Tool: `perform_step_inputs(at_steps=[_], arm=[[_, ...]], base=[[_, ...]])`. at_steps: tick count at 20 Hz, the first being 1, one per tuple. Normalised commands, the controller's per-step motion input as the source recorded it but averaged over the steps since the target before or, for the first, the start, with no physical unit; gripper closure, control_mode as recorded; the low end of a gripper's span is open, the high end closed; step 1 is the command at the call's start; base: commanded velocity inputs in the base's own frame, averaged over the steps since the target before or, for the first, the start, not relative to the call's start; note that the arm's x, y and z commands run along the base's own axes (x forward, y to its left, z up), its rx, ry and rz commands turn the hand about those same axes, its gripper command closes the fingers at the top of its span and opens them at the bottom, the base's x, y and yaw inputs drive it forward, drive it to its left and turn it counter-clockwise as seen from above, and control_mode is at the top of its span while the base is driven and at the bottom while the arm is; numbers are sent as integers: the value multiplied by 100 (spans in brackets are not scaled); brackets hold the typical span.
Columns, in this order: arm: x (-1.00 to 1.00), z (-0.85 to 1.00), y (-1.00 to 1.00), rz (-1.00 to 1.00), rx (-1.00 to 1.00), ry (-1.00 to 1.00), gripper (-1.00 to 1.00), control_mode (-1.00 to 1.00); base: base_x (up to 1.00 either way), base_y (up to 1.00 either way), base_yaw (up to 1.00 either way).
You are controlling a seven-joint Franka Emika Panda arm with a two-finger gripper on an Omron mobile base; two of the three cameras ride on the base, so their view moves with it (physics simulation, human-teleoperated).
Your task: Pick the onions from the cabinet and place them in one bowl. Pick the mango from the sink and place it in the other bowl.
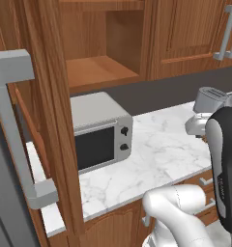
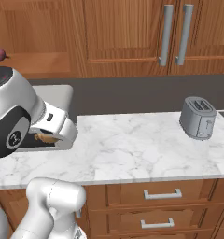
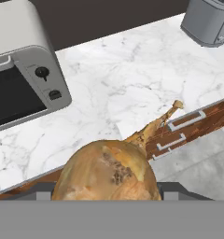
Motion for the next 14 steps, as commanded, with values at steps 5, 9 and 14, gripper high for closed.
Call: perform_step_inputs(at_steps=[5, 9, 14], arm=[[0, 0, 0, 0, 0, 0, 100, 100], [0, 0, 0, 0, 0, 0, 100, 100], [0, 0, 0, 0, 0, 0, 100, 100]], base=[[0, -8, -46], [15, -36, -35], [29, -69, -21]])
